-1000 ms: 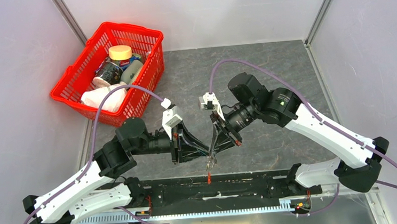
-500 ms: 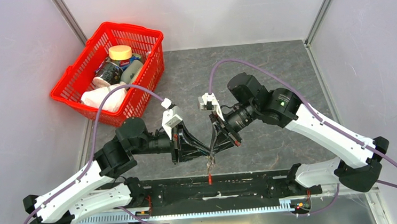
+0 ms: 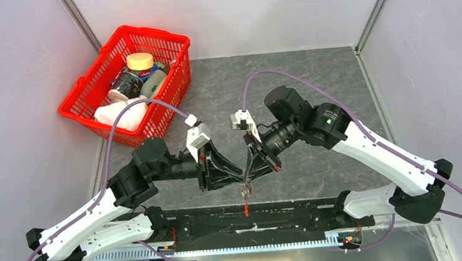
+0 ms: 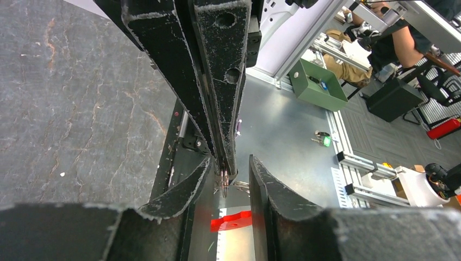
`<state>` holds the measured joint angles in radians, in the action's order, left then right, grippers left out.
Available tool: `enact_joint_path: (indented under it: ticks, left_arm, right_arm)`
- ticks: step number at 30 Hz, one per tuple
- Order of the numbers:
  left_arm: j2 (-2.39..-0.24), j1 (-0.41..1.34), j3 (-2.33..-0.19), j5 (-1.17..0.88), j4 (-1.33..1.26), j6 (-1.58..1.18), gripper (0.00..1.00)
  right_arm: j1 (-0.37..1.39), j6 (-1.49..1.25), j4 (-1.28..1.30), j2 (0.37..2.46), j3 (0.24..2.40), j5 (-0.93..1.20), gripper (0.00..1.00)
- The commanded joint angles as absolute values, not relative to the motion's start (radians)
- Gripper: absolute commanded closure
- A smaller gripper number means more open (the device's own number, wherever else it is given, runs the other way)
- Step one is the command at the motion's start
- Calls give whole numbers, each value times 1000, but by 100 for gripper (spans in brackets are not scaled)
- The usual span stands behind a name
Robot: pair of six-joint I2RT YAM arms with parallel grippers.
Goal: Put the keys on the keyring
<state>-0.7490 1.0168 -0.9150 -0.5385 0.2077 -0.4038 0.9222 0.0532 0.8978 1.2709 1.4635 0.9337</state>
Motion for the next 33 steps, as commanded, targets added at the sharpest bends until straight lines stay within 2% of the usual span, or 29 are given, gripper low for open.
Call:
enact_joint_path:
  ticks: [1, 15, 25, 30, 33]
  left_arm:
    - [-743, 1019, -914, -520, 196, -413, 63]
    - [-755, 1019, -917, -534, 198, -416, 63]
    - [-755, 1020, -919, -545, 201, -414, 81]
    - [-763, 1019, -923, -550, 201, -414, 97]
    - [-764, 1019, -920, -559, 200, -410, 98]
  right_arm:
    - [933, 64, 887, 1248, 1515, 946, 100]
    - [933, 72, 897, 1253, 1550, 919, 100]
    - [934, 78, 913, 1252, 1558, 905, 100]
    - [934, 78, 913, 1253, 1559, 907, 100]
    - [934, 75, 910, 1250, 1563, 896, 100]
